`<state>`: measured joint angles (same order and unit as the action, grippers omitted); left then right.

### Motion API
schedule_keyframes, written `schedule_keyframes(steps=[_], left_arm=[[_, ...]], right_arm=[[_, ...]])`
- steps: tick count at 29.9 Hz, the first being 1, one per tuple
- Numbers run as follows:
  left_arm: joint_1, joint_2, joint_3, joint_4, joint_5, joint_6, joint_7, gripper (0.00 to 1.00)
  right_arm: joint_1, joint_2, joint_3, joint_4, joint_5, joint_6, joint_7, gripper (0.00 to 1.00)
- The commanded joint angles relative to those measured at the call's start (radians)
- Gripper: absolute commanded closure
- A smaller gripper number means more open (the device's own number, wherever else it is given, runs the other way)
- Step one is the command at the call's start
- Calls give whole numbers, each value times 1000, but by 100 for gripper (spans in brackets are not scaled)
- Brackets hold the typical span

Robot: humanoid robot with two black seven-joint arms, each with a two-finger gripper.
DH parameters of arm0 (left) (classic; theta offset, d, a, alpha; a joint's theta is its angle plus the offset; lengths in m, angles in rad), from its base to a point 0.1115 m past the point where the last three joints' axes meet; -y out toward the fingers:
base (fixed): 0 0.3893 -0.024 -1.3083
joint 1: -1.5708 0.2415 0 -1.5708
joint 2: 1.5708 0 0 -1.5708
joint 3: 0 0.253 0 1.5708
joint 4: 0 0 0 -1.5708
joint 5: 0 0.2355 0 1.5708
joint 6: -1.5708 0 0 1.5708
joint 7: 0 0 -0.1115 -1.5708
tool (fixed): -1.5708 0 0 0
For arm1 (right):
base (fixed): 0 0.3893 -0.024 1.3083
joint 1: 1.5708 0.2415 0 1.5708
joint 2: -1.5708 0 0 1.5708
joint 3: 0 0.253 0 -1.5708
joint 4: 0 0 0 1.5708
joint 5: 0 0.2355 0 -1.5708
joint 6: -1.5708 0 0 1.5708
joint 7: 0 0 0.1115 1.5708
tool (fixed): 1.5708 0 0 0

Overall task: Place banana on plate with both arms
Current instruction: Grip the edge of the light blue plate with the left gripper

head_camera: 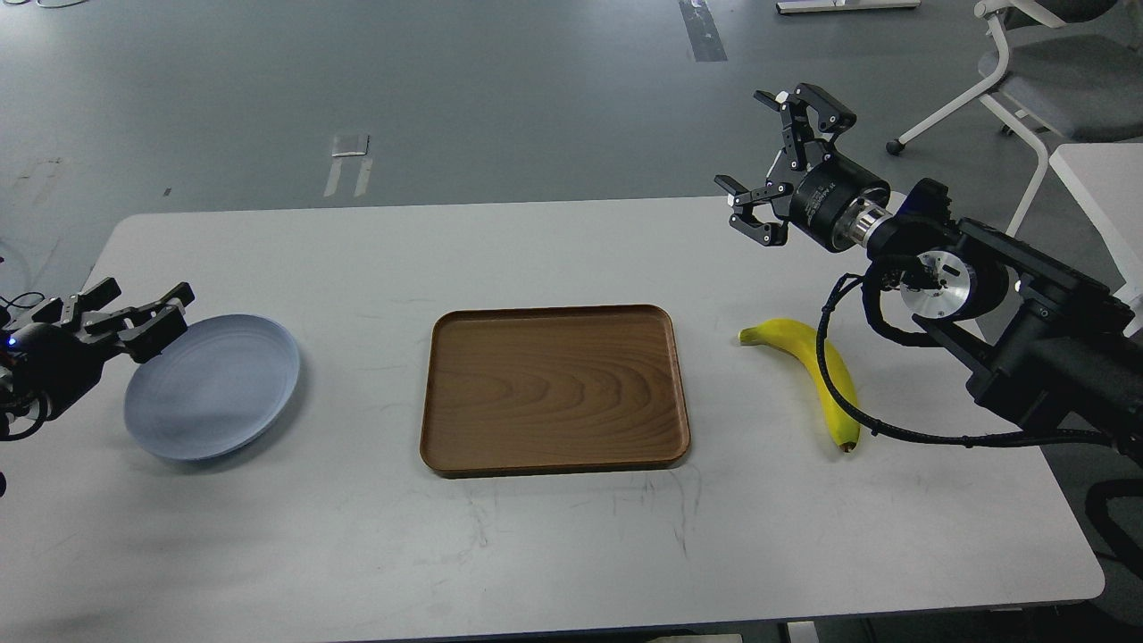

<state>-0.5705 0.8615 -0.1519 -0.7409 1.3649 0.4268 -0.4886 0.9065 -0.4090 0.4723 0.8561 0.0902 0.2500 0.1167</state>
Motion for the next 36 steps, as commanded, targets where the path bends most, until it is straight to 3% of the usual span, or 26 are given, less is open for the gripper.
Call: schedule_keyframes(steps=[1, 13, 19, 28, 36], left_arm=[[11, -36, 35, 50, -58, -32, 0, 1], [9, -131, 43, 222, -142, -216, 0, 2], [12, -154, 45, 242, -141, -224, 0, 4], [14, -153, 45, 270, -142, -232, 0, 34], [17, -151, 45, 270, -142, -246, 0, 35]], right_arm=[[-3, -2, -4, 1, -1, 0, 0, 0], [-17, -4, -11, 3, -1, -1, 0, 0], [-23, -4, -12, 3, -1, -1, 0, 0], [-31, -4, -15, 4, -3, -3, 0, 0], [-37, -2, -18, 4, -3, -1, 0, 0]])
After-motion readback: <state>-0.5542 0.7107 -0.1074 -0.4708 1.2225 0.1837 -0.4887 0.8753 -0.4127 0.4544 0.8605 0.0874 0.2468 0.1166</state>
